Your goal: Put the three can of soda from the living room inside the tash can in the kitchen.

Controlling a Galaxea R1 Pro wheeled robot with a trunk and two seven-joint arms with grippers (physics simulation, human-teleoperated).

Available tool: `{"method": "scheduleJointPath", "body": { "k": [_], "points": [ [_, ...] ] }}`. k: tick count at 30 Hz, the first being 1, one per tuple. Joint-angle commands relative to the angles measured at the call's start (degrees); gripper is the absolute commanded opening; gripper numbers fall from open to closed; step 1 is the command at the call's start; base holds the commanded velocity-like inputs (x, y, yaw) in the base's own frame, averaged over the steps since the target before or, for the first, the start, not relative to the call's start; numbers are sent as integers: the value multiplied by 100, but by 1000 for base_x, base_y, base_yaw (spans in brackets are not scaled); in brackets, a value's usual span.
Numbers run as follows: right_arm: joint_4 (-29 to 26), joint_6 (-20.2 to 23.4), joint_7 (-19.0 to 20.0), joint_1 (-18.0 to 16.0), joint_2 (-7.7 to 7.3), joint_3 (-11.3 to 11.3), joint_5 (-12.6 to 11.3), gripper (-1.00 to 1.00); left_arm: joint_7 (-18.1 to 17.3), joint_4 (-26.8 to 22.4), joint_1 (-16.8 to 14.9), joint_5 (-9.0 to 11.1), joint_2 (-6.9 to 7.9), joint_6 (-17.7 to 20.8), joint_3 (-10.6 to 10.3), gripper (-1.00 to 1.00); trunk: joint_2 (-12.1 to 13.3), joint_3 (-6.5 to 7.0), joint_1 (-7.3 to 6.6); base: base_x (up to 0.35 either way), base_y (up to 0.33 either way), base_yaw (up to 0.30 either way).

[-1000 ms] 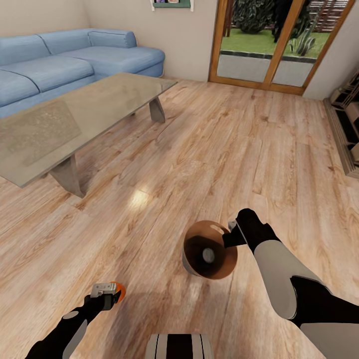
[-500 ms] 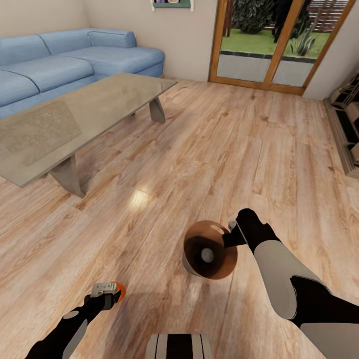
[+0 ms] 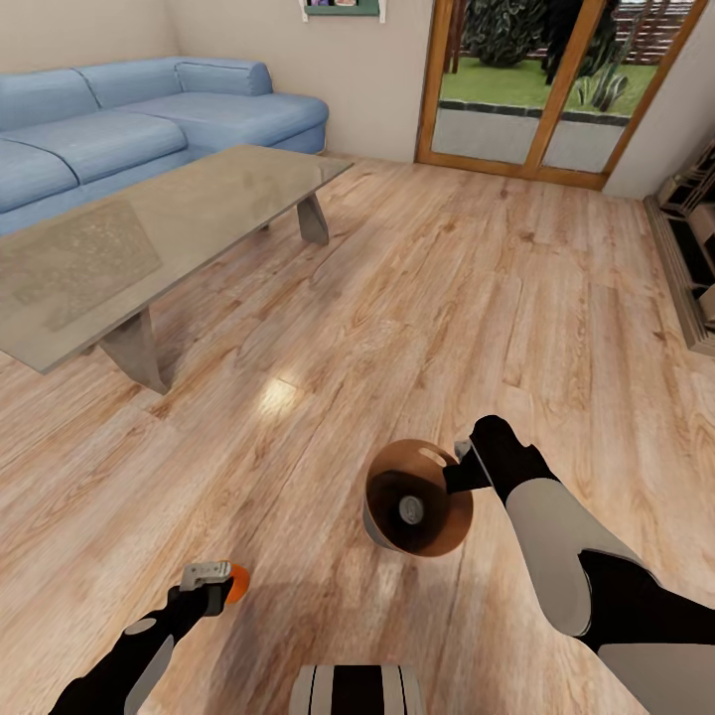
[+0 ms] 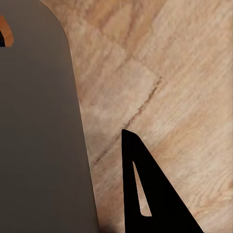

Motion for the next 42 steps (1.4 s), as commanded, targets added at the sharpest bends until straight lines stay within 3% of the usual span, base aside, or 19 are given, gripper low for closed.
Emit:
{"method": "scheduleJointPath", "body": {
  "k": [1, 14, 42],
  "points": [
    [1, 22, 0, -2, 1, -7, -124, -100, 5, 3, 1, -16, 1, -1, 7, -100, 0, 0, 0, 0, 0, 0],
    [1, 22, 0, -1, 4, -2, -117, -100, 8, 47, 1, -19, -4, 6, 1, -100, 0, 0, 0, 0, 0, 0],
    [1, 22, 0, -1, 7, -9, -115, -100, 2, 65, 1, -25, -8, 24, -23, -100, 37, 621, -72, 0, 0, 0]
  ]
}}
